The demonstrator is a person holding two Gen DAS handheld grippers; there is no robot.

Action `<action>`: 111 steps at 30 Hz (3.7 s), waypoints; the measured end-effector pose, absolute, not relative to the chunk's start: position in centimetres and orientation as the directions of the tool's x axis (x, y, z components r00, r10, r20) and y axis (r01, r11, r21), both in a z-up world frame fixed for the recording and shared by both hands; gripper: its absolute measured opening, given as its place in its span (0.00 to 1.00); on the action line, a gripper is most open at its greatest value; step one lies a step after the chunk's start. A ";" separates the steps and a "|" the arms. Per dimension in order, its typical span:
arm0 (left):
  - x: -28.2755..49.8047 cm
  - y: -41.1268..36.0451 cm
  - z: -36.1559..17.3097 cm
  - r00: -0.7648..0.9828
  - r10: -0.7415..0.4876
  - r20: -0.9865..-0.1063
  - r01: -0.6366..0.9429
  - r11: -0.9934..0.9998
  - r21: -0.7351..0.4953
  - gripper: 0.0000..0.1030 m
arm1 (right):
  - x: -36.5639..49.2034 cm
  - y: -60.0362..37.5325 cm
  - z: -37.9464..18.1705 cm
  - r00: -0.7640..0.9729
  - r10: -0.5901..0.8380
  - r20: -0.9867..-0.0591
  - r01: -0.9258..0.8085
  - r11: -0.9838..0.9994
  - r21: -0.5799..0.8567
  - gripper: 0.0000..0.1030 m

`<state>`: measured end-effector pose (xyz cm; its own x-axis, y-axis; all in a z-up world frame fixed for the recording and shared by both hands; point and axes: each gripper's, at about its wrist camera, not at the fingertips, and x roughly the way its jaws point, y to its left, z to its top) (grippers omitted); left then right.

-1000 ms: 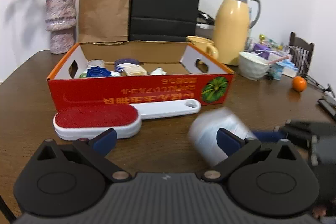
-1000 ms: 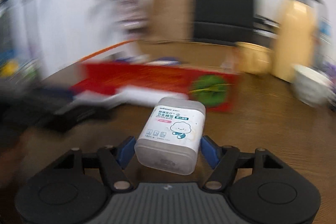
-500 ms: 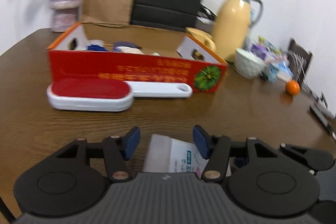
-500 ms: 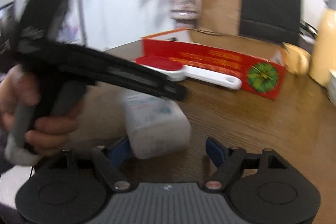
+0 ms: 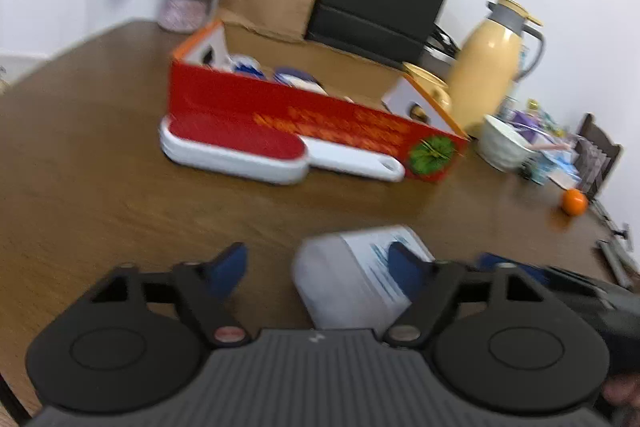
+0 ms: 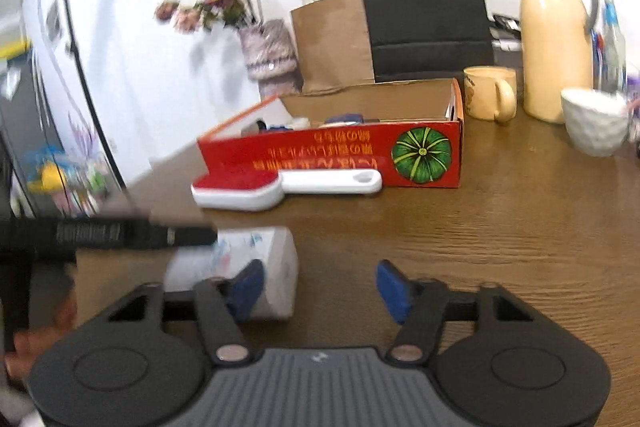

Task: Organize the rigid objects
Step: 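Grasp the white square wipes container with the right tool, then lift and carry the wipes container with the right tool over the box, then lower and release the wipes container into the box with the right tool, then withdraw both open tools from the box back toward the table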

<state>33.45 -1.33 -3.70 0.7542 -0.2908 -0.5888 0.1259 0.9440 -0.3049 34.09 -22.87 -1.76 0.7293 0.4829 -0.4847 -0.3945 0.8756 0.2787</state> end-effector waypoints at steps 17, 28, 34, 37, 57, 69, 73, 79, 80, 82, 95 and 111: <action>32.0 -1.7 -5.0 0.713 -0.427 -0.556 0.227 0.891 -0.394 0.43 | 35.2 -21.3 -2.5 0.655 0.584 -0.479 -0.346 0.795 0.498 0.30; 31.7 -2.2 -1.9 0.763 -0.408 -0.502 0.266 0.905 -0.332 0.27 | 32.9 -22.1 -0.5 0.691 0.543 -0.476 -0.319 0.821 0.473 0.28; 34.8 -3.3 2.9 0.783 -0.449 -0.431 0.340 0.889 -0.307 0.27 | 35.0 -23.3 4.9 0.737 0.525 -0.425 -0.359 0.838 0.412 0.27; 38.0 -3.7 5.3 0.783 -0.456 -0.422 0.356 0.886 -0.297 0.27 | 38.0 -24.2 7.6 0.740 0.535 -0.408 -0.371 0.831 0.415 0.27; 65.1 -5.0 3.4 0.674 -0.485 -0.558 0.261 0.862 -0.433 0.27 | 65.6 -23.8 8.5 0.654 0.470 -0.593 -0.249 0.874 0.417 0.25; 69.4 -7.2 -1.8 0.631 -0.400 -0.665 0.178 0.908 -0.378 0.43 | 69.2 -21.2 2.8 0.687 0.260 -0.679 -0.217 0.965 0.150 0.20; 67.3 -5.8 1.2 0.685 -0.327 -0.651 0.186 0.942 -0.278 0.59 | 67.7 -20.9 4.1 0.704 0.238 -0.669 -0.217 0.969 0.116 0.24; 61.6 -2.3 4.3 0.776 -0.084 -0.625 0.104 0.995 -0.004 0.93 | 62.9 -21.5 7.7 0.760 0.162 -0.629 -0.211 0.978 -0.002 0.60; 60.4 -1.8 4.6 0.787 -0.043 -0.615 0.083 0.996 0.036 0.98 | 62.0 -21.6 8.1 0.765 0.152 -0.626 -0.209 0.978 -0.018 0.66; 58.0 -1.2 5.1 0.806 0.013 -0.592 0.054 0.994 0.095 1.00 | 59.8 -21.8 8.7 0.780 0.157 -0.605 -0.214 0.976 -0.023 0.90; 45.2 0.8 8.6 0.906 0.038 -0.421 -0.010 0.998 0.069 1.00 | 47.9 -21.0 9.8 0.874 0.128 -0.469 -0.150 0.989 -0.009 1.00; 23.0 1.9 1.3 0.978 -0.009 -0.208 0.021 0.998 0.057 1.00 | 25.4 -20.9 1.2 0.957 0.125 -0.263 -0.124 0.992 0.020 1.00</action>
